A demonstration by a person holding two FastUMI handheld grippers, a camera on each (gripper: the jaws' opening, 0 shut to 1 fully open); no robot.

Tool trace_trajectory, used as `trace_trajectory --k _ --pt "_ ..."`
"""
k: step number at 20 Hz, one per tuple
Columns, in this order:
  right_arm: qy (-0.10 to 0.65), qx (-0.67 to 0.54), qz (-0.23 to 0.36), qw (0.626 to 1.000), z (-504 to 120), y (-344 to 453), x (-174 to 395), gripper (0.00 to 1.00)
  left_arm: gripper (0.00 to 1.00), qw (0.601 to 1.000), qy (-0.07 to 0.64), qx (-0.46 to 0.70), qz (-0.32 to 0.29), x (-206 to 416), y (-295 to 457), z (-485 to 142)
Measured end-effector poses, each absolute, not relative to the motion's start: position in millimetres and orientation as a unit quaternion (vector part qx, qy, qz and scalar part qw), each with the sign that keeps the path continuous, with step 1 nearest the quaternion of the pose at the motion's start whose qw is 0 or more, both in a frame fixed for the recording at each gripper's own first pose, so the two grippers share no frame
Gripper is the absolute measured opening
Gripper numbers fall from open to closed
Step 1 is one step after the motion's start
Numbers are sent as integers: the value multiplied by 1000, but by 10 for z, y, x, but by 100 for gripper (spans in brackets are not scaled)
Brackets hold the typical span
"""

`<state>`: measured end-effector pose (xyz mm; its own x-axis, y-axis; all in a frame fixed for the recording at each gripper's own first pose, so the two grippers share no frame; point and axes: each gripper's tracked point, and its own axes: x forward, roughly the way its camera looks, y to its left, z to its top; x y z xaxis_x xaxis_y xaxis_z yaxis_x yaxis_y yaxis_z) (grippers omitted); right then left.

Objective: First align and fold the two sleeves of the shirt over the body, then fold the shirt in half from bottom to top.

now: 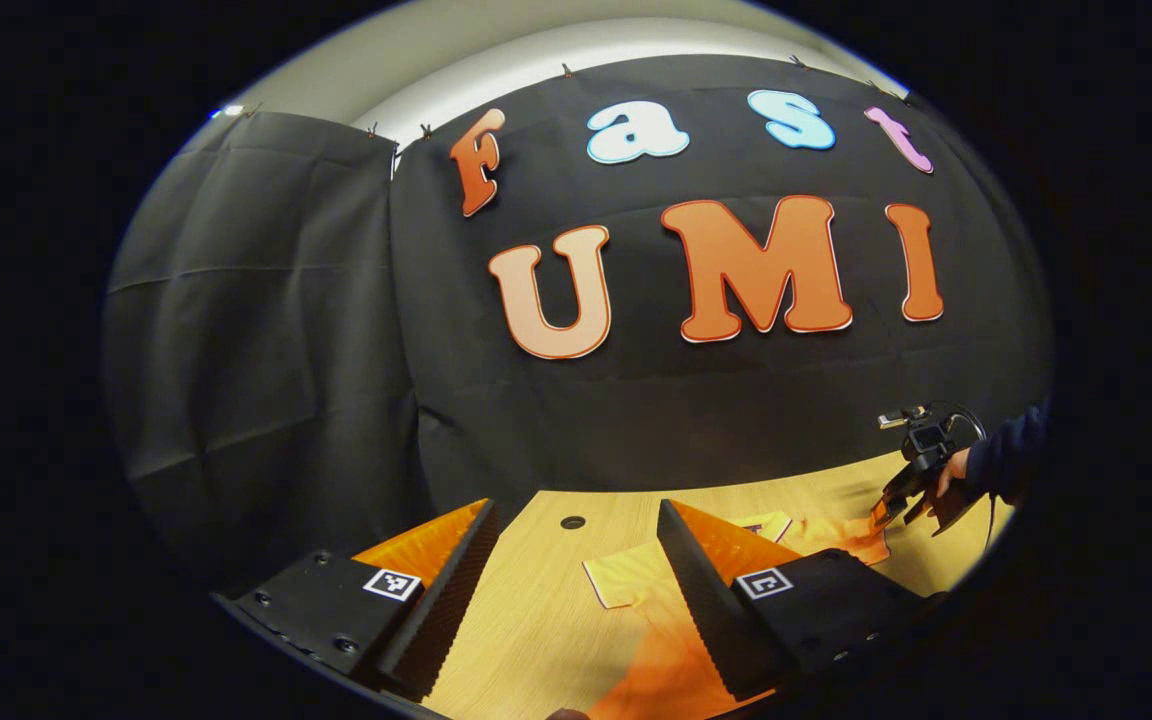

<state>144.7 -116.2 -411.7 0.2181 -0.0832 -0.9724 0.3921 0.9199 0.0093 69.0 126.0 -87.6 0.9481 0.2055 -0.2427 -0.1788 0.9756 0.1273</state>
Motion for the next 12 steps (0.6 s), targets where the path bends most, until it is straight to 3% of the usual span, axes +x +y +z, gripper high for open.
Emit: trace_trajectory --k 1,7,8,11,12 --pt "615 130 -154 763 -4177 -1135 1431 90 99 985 132 53 102 664 1264 -900" --pt "641 150 -155 737 -4349 -1022 1440 84 98 980 147 63 122 574 1252 -934" --pt "645 150 -152 733 -4356 -1018 1444 73 99 979 150 62 122 567 1226 -946" --pt "635 154 -158 741 -4370 -1064 1489 55 100 978 158 64 120 575 1136 -996" --pt "630 162 -159 743 -4334 -1056 1514 22 98 978 161 64 114 580 1091 -1011"
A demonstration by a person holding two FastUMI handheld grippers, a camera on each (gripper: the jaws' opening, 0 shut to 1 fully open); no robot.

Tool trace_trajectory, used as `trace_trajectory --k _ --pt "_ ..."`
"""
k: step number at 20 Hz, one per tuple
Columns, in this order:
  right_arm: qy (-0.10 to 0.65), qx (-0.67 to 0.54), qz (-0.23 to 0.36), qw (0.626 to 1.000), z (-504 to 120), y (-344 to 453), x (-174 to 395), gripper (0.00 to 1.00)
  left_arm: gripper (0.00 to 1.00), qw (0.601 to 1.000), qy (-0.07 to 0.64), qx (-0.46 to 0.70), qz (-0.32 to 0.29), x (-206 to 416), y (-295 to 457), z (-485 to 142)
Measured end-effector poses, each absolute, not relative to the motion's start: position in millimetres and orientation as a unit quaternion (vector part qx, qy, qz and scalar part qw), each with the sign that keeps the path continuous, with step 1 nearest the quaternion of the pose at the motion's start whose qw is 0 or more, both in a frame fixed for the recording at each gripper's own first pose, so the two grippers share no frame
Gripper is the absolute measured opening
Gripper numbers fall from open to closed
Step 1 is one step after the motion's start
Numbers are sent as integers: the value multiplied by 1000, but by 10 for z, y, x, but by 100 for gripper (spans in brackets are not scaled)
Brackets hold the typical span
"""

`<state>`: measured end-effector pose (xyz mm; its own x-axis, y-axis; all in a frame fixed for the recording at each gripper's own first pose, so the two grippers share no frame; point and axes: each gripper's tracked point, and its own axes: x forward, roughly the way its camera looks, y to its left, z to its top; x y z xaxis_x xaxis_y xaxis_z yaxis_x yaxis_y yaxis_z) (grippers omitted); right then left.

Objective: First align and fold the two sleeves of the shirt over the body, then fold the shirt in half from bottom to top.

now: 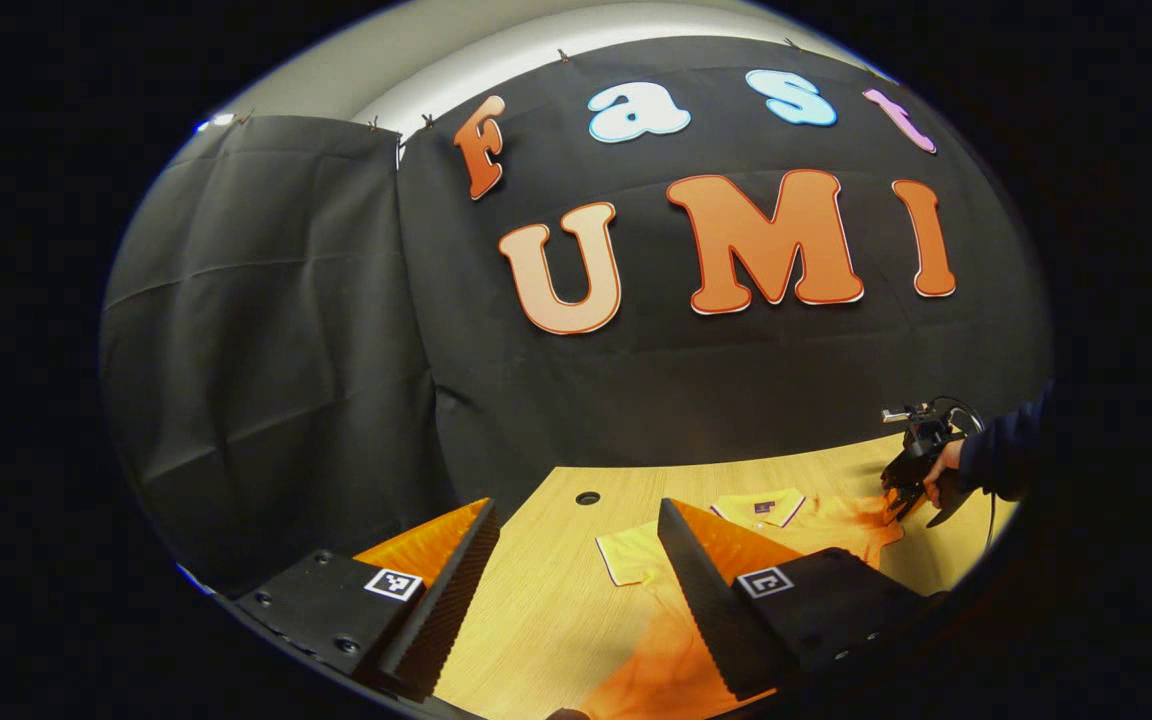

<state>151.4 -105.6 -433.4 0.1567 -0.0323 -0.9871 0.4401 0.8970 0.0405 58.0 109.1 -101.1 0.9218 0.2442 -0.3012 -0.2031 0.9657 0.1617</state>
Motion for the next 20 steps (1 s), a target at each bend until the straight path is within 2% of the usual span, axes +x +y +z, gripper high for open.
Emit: trace_trajectory --k 3,4,8,16,17,18,19,20 --pt "615 199 -131 751 -4287 -1002 1541 20 100 978 161 68 112 544 1065 -997" --pt "613 229 -113 747 -4241 -891 1614 6 99 978 162 69 113 536 1074 -989" --pt "563 246 -96 783 -3974 -845 1855 6 99 975 172 69 123 473 1119 -1042" --pt "537 250 -9 806 -3517 -223 2087 6 99 971 183 81 128 425 1058 -1089" --pt "536 261 5 803 -3466 -96 2095 0 99 971 186 82 129 414 1058 -1105" --pt "533 272 29 801 -3425 41 2114 9 99 969 190 90 132 414 1061 -1093" --pt "534 274 48 798 -3419 157 2108 12 99 968 189 100 132 414 1074 -1085" --pt "536 275 62 796 -3404 222 2092 23 100 968 188 105 131 421 1068 -1080"
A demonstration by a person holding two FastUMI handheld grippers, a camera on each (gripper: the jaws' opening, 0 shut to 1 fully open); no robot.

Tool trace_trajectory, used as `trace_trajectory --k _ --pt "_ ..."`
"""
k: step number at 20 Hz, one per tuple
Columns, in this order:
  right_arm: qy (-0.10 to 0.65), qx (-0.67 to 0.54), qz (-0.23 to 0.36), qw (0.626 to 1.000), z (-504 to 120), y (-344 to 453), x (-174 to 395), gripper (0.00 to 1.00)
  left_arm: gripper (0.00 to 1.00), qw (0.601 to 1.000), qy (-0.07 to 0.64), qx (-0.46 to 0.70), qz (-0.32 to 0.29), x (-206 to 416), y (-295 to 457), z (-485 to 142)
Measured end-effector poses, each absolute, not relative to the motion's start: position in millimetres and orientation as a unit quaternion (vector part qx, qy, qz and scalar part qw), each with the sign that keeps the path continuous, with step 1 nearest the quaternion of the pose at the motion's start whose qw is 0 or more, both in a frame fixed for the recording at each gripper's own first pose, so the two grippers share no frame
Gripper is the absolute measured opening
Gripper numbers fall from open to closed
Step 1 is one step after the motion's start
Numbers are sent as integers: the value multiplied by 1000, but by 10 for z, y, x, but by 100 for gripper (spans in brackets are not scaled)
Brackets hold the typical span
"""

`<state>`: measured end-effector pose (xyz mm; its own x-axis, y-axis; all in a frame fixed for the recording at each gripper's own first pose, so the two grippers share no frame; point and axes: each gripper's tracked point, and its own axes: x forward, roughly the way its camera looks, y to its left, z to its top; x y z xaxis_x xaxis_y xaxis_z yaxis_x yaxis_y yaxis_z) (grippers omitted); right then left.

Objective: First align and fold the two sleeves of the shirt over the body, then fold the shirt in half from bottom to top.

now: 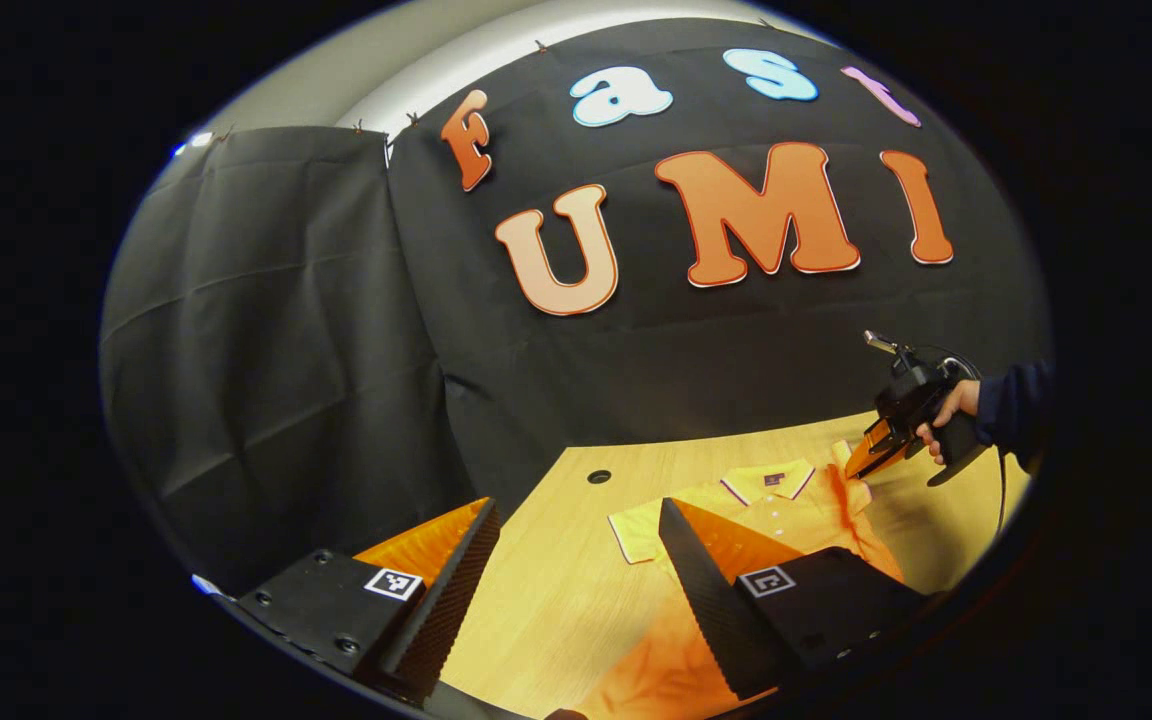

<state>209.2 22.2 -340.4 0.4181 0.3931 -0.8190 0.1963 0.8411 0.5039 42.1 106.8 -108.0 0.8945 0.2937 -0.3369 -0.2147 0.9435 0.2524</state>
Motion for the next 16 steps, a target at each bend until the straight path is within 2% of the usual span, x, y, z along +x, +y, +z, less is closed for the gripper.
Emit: trace_trajectory --k 1,2,4,8,12,16 --pt "533 272 74 798 -3389 290 2086 27 99 968 188 106 132 416 1084 -1080" --pt "530 261 77 803 -3382 297 2085 36 100 968 191 101 130 424 1092 -1098" --pt "521 241 78 815 -3338 290 2079 47 100 969 198 87 122 463 1136 -1187" --pt "487 233 60 840 -3067 234 2061 72 99 968 225 50 102 774 1346 -1502" --pt "440 231 33 867 -2672 174 1900 88 99 963 266 5 47 1290 1515 -1951" --pt "413 228 -31 881 -2449 106 1631 93 99 950 311 -1 -17 1761 1669 -2418"
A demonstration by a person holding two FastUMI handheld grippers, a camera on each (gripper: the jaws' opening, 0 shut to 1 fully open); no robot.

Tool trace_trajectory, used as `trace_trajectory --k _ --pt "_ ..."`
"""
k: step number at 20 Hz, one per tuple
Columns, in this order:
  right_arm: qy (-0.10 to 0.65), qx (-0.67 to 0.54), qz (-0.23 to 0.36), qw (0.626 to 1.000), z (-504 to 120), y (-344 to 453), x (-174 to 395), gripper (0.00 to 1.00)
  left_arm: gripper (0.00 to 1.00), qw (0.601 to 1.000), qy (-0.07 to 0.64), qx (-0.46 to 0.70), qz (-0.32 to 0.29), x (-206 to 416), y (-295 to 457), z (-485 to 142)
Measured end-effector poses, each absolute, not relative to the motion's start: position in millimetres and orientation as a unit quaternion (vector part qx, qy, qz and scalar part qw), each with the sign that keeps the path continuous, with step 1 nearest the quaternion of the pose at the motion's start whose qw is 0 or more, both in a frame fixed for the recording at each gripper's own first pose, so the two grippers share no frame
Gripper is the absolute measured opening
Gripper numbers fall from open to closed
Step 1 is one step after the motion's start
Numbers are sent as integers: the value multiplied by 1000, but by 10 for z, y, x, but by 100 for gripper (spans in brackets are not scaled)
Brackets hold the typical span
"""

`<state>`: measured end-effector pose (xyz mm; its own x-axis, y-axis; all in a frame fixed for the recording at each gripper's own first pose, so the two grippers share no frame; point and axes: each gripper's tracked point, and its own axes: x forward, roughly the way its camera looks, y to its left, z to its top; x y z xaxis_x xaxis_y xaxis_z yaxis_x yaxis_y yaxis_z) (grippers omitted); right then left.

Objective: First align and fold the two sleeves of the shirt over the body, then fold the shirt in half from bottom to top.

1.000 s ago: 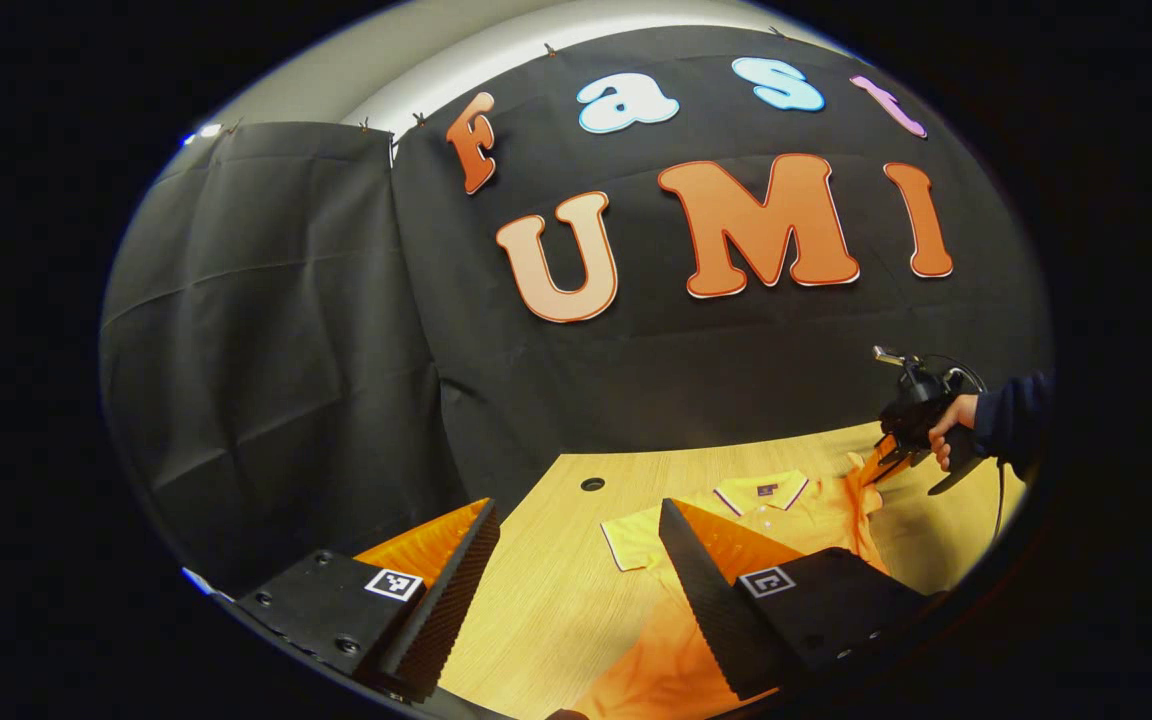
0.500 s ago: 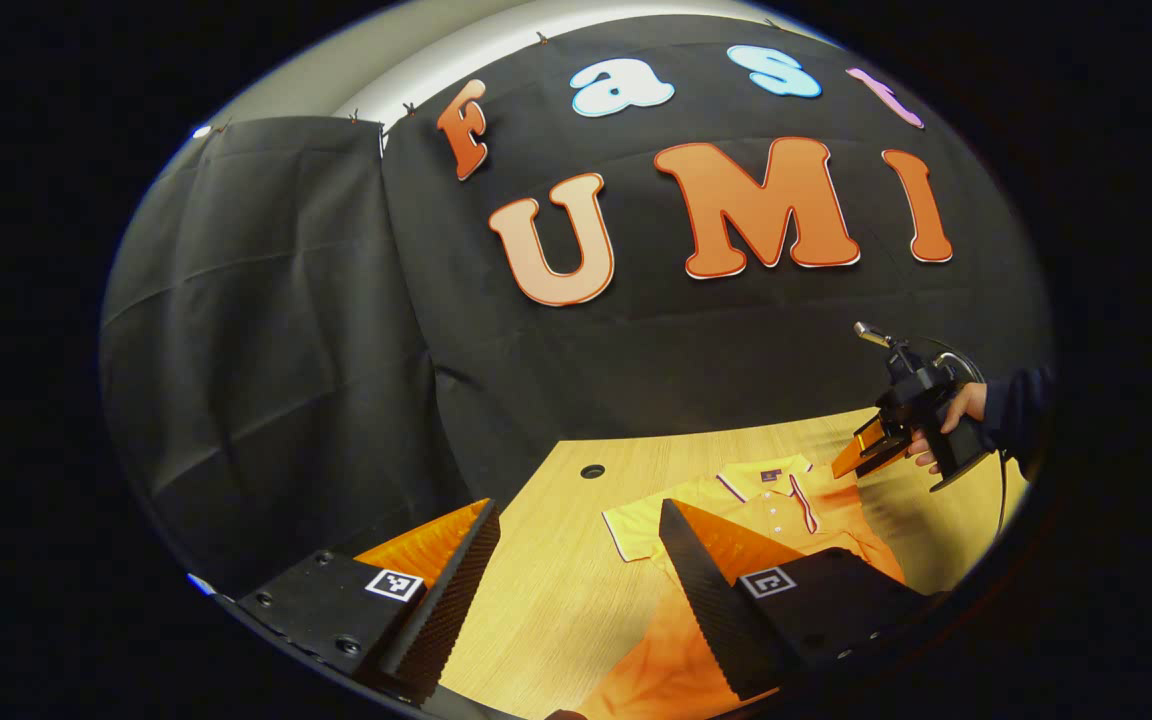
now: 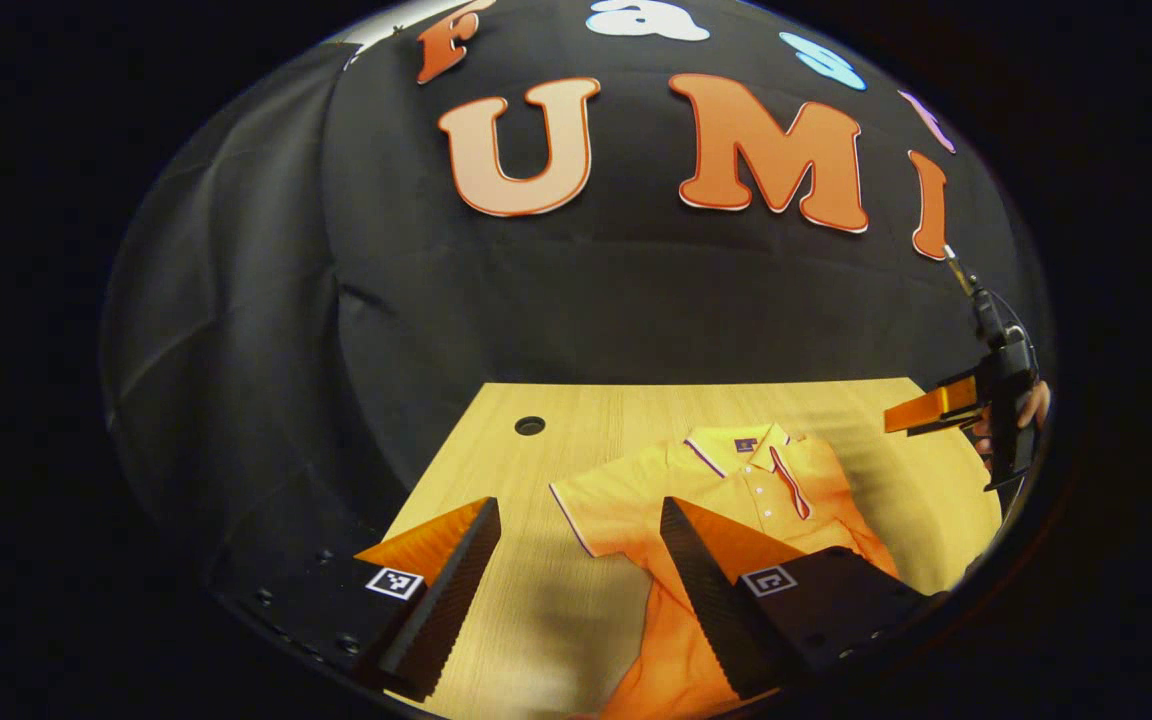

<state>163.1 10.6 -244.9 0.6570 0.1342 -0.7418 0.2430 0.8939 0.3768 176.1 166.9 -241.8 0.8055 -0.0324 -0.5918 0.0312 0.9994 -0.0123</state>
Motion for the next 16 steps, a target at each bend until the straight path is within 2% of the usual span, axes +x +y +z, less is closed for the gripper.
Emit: trace_trajectory --k 6,10,11,16 --pt "361 199 -128 902 -2138 34 1145 93 99 916 393 -39 -68 2282 1713 -3142" --pt "351 187 -160 903 -1987 85 770 93 97 862 499 -58 -72 2473 1618 -3807" --pt "352 189 -166 902 -1967 83 695 93 99 852 514 -63 -71 2546 1633 -3902" --pt "332 164 -198 907 -1770 -16 348 94 97 808 579 -81 -68 2723 1464 -4385"
